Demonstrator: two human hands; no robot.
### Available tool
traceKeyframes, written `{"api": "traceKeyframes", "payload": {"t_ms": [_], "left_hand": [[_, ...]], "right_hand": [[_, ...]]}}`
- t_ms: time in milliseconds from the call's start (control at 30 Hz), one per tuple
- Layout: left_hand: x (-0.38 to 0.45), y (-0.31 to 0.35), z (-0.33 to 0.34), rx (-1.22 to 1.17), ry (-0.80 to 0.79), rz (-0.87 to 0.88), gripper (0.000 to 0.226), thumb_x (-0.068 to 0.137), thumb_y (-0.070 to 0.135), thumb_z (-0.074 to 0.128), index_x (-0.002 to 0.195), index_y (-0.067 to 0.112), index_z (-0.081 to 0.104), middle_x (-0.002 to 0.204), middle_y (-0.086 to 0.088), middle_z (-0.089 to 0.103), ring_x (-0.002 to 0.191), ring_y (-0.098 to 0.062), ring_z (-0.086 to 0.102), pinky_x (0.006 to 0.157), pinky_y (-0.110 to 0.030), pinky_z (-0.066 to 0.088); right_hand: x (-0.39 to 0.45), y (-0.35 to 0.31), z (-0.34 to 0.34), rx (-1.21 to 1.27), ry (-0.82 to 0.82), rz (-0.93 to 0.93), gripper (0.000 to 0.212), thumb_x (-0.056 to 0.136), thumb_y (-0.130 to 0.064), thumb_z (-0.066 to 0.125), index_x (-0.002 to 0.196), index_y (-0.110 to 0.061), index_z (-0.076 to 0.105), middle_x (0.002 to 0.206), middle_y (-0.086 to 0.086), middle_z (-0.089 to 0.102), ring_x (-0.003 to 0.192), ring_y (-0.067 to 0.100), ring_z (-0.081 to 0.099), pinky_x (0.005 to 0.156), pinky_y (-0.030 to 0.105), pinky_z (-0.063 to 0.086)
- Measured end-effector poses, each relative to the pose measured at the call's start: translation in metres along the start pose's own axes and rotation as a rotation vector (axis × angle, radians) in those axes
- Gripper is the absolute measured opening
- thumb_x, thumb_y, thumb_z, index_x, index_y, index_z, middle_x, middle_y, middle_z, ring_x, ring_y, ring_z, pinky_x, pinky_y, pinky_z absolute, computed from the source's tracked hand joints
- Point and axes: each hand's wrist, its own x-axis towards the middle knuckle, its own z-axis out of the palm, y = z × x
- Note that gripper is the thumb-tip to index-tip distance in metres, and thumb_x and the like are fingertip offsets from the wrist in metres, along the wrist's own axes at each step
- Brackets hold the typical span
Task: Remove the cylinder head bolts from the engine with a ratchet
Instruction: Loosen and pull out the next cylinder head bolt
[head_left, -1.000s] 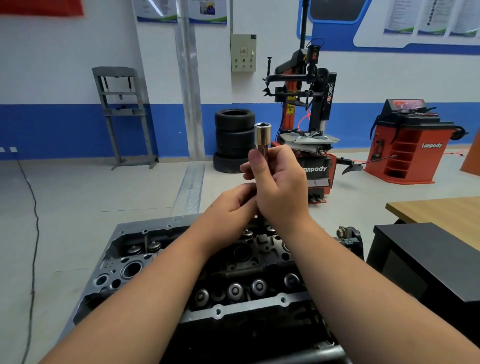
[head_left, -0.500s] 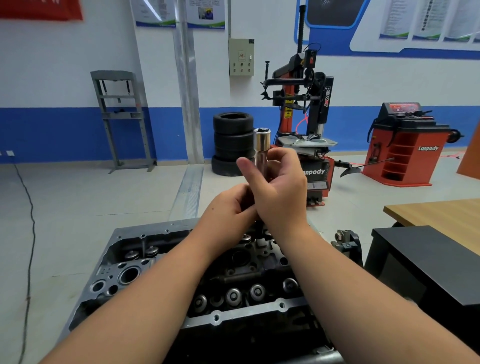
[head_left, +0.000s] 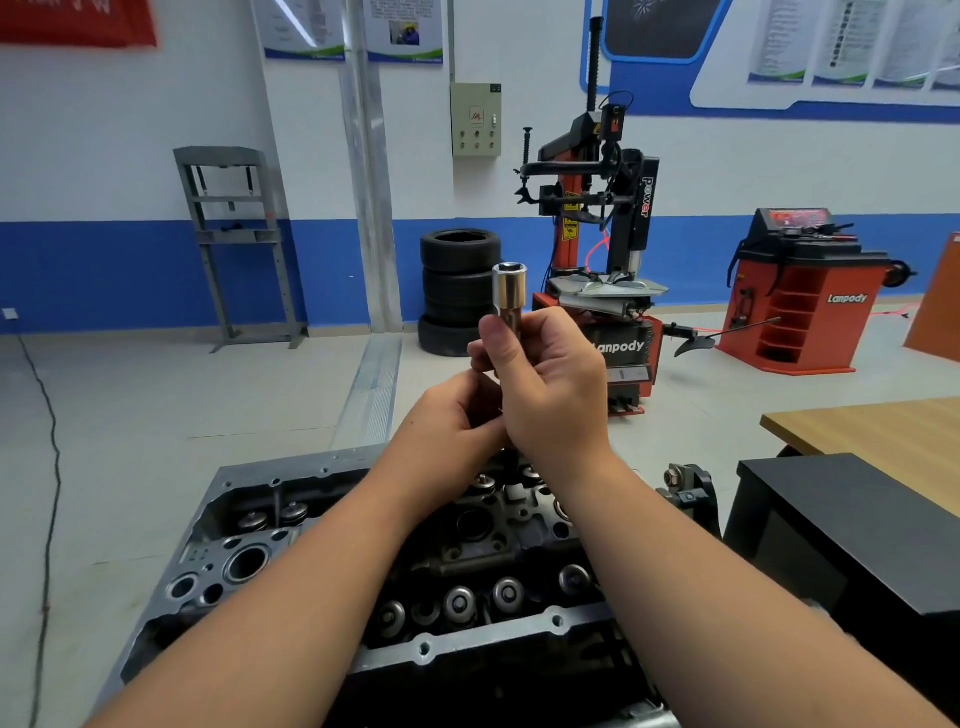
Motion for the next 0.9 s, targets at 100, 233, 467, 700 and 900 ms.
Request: {"api": "traceKeyframes", "payload": {"t_ms": [100, 233, 467, 700, 900], "left_hand": [[-0.0005, -0.0024, -0.0039, -0.053, -0.128, -0.007, 0.026, 0.091, 0.037, 0.065, 0.115, 0.026, 0.069, 0.104, 0.002, 0.078, 0.100, -0.020, 0.075, 0.092, -0.047, 0.060], [-0.0040, -0.0006, -0.0076, -0.093, -0.209, 0.010, 0.018, 0.105, 0.030, 0.057, 0.117, 0.029, 0.071, 0.109, 0.002, 0.078, 0.106, -0.018, 0.074, 0.097, -0.044, 0.059], [-0.0063, 0.0029, -0.0032, 0.121, -0.056, 0.179, 0.021, 0.103, 0.025, 0.058, 0.095, 0.042, 0.067, 0.091, 0.011, 0.074, 0.082, -0.010, 0.068, 0.072, -0.021, 0.053], [-0.0046, 0.0033, -0.0021, 0.108, 0.016, 0.170, 0.032, 0.099, 0.012, 0.065, 0.084, 0.040, 0.071, 0.082, 0.008, 0.076, 0.080, -0.014, 0.071, 0.073, -0.032, 0.057], [-0.0051, 0.0045, 0.0011, 0.117, 0.045, 0.149, 0.021, 0.099, 0.015, 0.065, 0.088, 0.030, 0.074, 0.082, 0.008, 0.076, 0.079, -0.008, 0.071, 0.075, -0.032, 0.058]], "right_hand": [[-0.0002, 0.0005, 0.0002, -0.021, -0.005, -0.032, 0.015, 0.095, -0.036, 0.064, 0.091, -0.022, 0.061, 0.076, -0.003, 0.072, 0.077, 0.017, 0.074, 0.067, 0.042, 0.061], [0.0005, -0.0003, -0.0007, -0.053, 0.004, -0.018, 0.016, 0.095, -0.039, 0.062, 0.091, -0.024, 0.059, 0.077, -0.003, 0.072, 0.075, 0.013, 0.073, 0.066, 0.030, 0.057], [0.0012, 0.0015, -0.0006, 0.024, -0.031, 0.002, 0.011, 0.097, -0.033, 0.062, 0.092, -0.024, 0.060, 0.077, 0.000, 0.073, 0.074, 0.011, 0.073, 0.066, 0.021, 0.054], [0.0023, 0.0026, -0.0012, 0.021, -0.069, 0.019, 0.015, 0.099, -0.034, 0.059, 0.094, -0.021, 0.063, 0.079, -0.002, 0.073, 0.076, 0.014, 0.073, 0.068, 0.026, 0.057], [0.0026, 0.0004, -0.0031, -0.150, 0.012, 0.000, 0.027, 0.084, -0.042, 0.077, 0.088, -0.026, 0.056, 0.073, -0.011, 0.061, 0.066, 0.001, 0.060, 0.062, 0.015, 0.048]]}}
